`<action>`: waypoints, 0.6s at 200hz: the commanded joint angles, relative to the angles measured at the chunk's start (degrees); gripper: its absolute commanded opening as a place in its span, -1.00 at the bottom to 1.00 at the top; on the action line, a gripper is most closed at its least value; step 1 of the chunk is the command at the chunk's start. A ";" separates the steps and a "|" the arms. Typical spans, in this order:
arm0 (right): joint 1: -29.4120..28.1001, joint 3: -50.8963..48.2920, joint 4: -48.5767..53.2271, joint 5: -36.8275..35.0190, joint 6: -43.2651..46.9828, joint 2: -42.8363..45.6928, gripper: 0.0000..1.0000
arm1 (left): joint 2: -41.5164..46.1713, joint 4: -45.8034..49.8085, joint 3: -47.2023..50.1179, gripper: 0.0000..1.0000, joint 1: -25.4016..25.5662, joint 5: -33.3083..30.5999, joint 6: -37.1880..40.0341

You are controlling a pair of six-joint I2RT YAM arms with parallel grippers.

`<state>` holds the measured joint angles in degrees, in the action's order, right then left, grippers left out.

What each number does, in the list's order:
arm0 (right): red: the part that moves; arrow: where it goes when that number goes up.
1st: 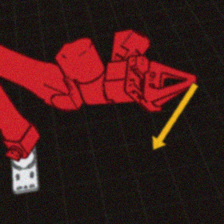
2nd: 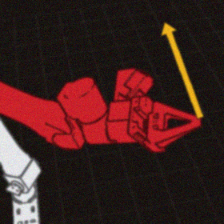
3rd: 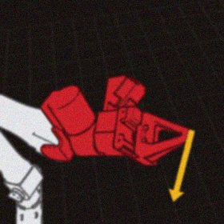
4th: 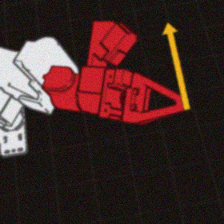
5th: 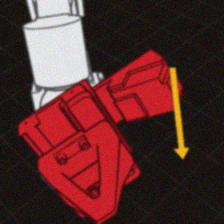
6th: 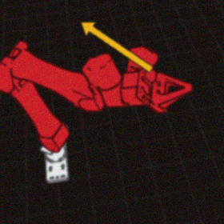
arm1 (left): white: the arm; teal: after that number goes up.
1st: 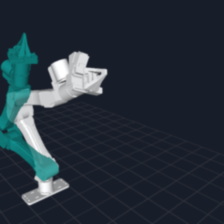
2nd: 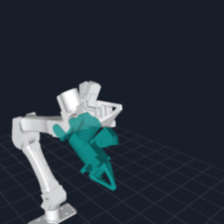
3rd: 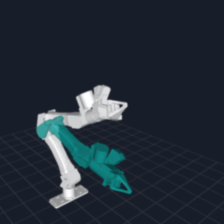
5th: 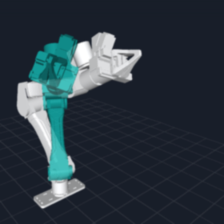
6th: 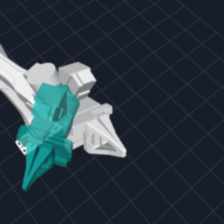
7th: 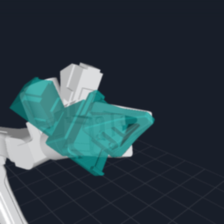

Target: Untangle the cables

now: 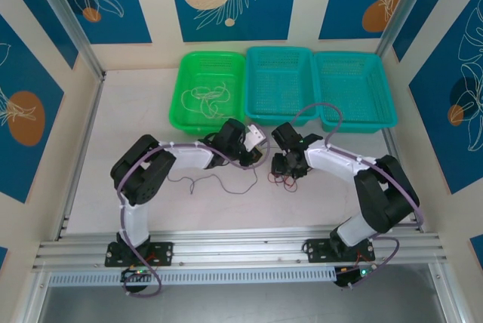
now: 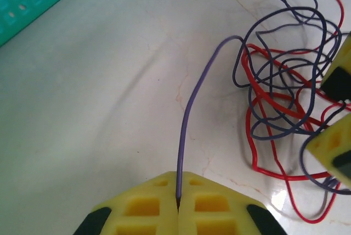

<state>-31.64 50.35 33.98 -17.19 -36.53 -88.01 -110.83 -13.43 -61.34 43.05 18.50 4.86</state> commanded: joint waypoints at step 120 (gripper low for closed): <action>18.18 -3.12 1.37 2.42 -2.23 -3.83 -0.31 | 54.89 12.32 21.10 -1.00 -16.93 -13.74 -8.73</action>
<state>-16.25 49.78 34.94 -16.21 -37.89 -91.59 -61.71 -6.92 -41.91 30.35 10.33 -1.21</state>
